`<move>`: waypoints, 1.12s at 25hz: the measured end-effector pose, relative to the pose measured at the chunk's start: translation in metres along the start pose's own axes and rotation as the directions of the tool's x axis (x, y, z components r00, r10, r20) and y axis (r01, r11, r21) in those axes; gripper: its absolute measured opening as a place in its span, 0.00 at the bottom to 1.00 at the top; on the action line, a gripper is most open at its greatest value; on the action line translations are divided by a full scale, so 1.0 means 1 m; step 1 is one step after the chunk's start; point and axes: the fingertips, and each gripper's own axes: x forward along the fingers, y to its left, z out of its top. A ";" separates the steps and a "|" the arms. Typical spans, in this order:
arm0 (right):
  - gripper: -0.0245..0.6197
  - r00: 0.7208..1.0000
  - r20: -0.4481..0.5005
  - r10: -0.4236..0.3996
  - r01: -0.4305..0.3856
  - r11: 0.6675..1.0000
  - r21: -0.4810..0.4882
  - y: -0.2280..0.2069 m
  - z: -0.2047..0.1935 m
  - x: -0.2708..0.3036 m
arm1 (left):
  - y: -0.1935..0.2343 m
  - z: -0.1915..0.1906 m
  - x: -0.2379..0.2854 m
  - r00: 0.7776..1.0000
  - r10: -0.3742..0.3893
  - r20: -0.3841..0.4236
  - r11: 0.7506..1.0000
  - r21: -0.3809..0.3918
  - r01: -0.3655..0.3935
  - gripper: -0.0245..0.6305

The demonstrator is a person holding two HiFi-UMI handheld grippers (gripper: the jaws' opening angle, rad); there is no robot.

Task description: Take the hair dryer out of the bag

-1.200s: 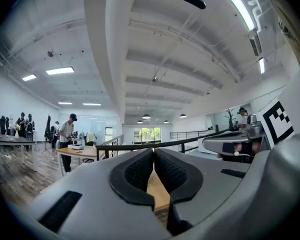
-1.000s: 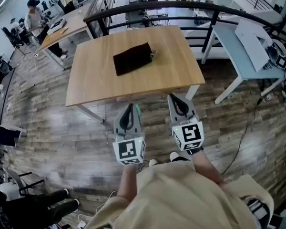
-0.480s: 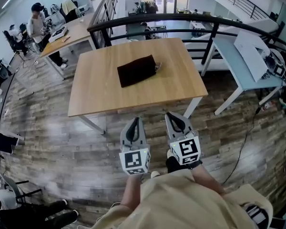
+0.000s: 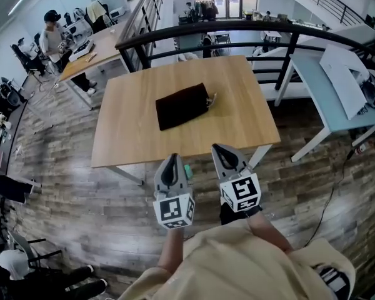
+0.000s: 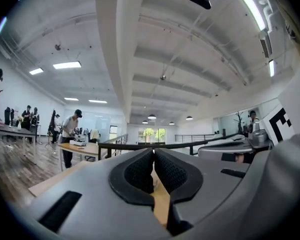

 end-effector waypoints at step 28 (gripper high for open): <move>0.06 0.982 -0.113 0.152 -0.140 0.984 0.113 -0.191 -0.065 0.184 | 0.015 -0.058 0.283 0.988 0.042 -0.148 0.998 0.046 -0.036 0.06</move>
